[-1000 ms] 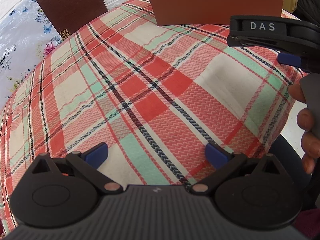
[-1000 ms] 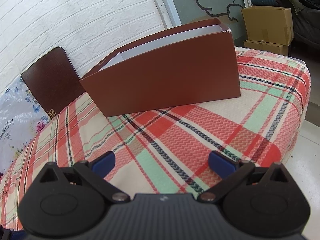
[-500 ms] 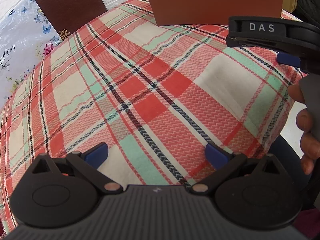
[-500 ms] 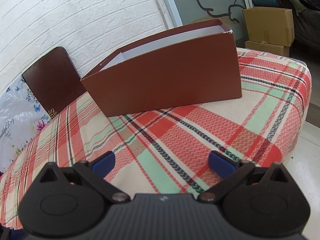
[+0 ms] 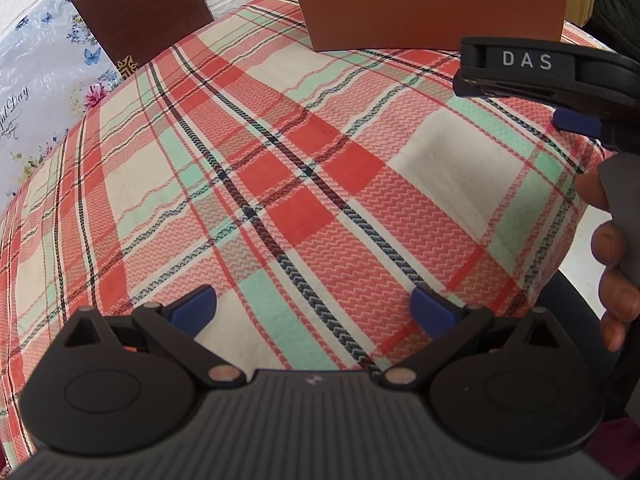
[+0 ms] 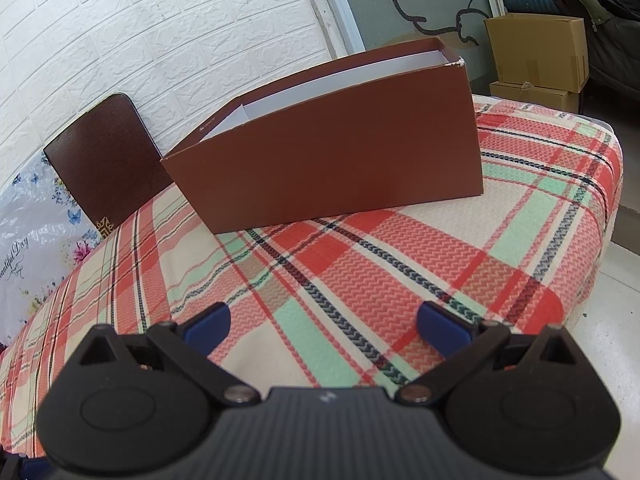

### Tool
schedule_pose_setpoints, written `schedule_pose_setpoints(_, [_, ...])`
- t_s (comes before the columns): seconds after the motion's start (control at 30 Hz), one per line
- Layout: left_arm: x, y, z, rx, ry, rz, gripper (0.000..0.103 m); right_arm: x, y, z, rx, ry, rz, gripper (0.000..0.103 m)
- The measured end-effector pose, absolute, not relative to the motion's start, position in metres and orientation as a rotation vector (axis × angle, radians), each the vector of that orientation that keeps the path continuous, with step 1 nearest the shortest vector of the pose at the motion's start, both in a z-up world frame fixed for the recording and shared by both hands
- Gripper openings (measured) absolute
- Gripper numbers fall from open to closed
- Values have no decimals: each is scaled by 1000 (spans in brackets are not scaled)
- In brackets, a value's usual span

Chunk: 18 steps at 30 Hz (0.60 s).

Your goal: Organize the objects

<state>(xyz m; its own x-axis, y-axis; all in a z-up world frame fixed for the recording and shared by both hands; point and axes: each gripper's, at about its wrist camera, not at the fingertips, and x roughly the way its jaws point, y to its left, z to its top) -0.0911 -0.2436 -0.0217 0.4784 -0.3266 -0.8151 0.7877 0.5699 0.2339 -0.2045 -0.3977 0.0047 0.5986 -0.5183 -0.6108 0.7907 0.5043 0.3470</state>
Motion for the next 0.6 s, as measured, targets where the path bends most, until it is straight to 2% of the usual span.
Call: schedule_pose_setpoints(0.6, [-90,-242,-22,664,804,-750,103,-204,-395,5,639,465,-821,103])
